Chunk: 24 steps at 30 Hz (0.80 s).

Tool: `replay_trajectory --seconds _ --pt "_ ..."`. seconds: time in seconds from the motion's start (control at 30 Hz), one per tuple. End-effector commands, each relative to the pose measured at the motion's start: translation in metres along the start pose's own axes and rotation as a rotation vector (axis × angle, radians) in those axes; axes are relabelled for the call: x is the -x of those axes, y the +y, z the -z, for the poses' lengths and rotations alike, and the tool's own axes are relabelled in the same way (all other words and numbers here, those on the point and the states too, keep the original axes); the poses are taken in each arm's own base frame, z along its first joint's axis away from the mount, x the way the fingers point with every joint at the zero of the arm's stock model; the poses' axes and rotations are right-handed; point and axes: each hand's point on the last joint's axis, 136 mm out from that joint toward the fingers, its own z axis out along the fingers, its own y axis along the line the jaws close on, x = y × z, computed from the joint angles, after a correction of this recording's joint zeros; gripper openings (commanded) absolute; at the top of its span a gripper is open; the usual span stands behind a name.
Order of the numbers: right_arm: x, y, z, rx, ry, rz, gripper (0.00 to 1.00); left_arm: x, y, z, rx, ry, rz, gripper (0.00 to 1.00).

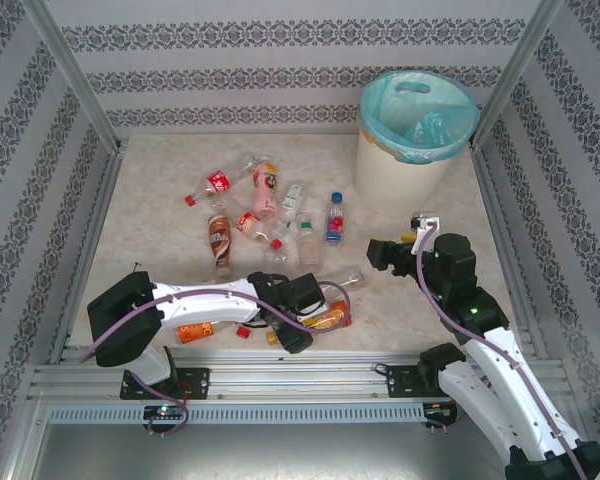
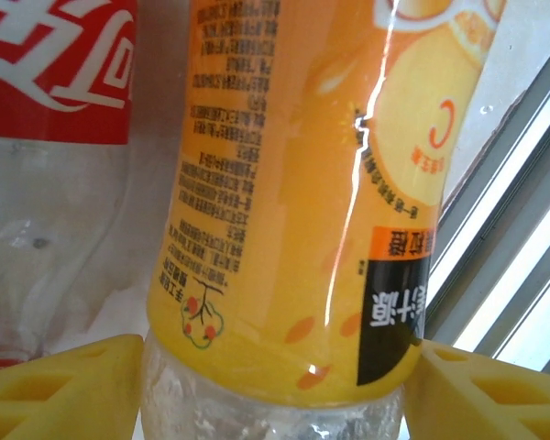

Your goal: Put the plastic bottles in the bin

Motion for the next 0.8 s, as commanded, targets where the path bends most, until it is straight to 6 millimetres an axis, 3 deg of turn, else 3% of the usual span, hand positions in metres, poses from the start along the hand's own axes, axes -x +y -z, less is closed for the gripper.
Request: replay_trajectory --seconds 0.0,0.37,0.53,0.77 --pt "-0.006 -0.002 0.001 -0.008 0.008 -0.013 0.89 0.001 -0.005 -0.003 0.007 -0.001 -0.015 0.7" --pt "0.005 -0.001 0.012 -0.022 -0.036 0.014 0.91 0.001 -0.007 -0.013 0.02 0.01 -0.027 0.73" --pt "0.009 0.002 0.015 -0.017 -0.044 0.023 0.91 0.008 -0.009 -0.011 0.019 0.0 -0.033 0.64" --pt "0.017 0.006 0.025 -0.011 -0.057 0.041 0.91 0.019 -0.021 0.017 -0.031 -0.069 -0.057 0.59"
